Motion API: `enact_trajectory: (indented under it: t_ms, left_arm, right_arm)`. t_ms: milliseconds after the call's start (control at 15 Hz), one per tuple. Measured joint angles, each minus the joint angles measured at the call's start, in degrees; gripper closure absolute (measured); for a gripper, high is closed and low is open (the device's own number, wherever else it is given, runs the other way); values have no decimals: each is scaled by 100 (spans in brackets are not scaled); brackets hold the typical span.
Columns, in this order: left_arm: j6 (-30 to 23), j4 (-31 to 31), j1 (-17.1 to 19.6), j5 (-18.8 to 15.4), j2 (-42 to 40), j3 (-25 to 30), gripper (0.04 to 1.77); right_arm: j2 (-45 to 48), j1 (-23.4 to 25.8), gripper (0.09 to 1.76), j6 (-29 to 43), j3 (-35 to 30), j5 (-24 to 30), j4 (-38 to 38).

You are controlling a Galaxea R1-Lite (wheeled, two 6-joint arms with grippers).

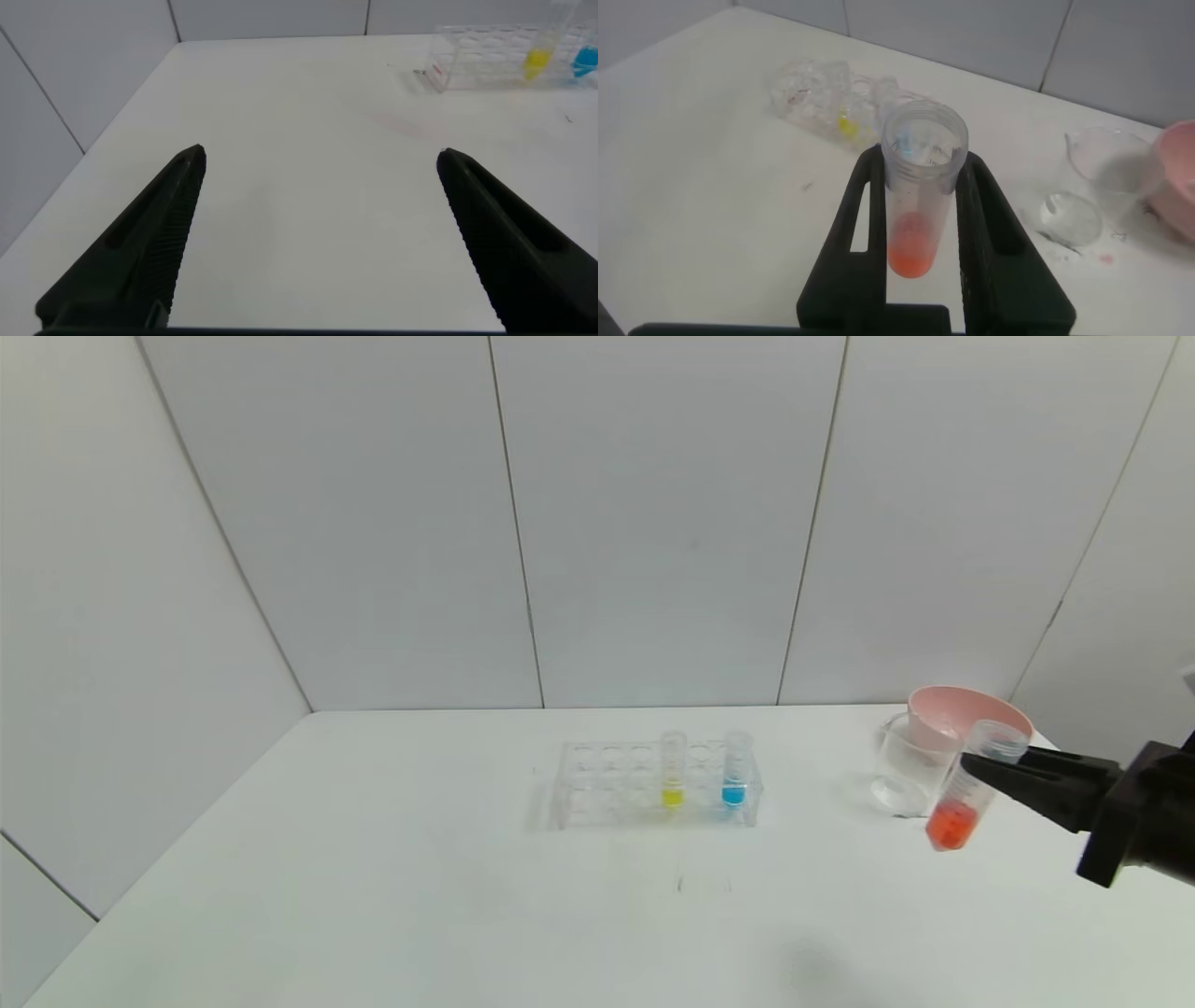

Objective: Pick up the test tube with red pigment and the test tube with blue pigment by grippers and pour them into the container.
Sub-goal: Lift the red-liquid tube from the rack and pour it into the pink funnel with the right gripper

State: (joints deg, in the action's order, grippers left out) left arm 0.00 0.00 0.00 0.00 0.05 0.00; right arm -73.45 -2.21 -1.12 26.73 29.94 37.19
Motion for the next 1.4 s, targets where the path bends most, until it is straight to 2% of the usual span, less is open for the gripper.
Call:
enact_trajectory:
  t_ms: [267,400,533,867,1200,1400]
  left_arm:
    - [0,0,0,0,0,0,5]
    - [0,0,0,0,0,0,5]
    - [0,0,0,-2,0,0,5]
    - [0,0,0,0,0,0,5]
    - [0,0,0,0,0,0,5]
    - [0,0,0,0,0,0,5]
  right_arm:
    - [63,1751,135,-588,50,1446,-110]
    - [-155,2370,135,-952,239,1829,-123]
    - [-566,2781,135,-1229,579,1979,-128]
    - [-1822,3054,135,-1480,1723,2029,-128]
    - [-2909,2684,135,-2071,2676,1981,-211]
    - [-3232,2442,135,-2436,3270,1776,-1044]
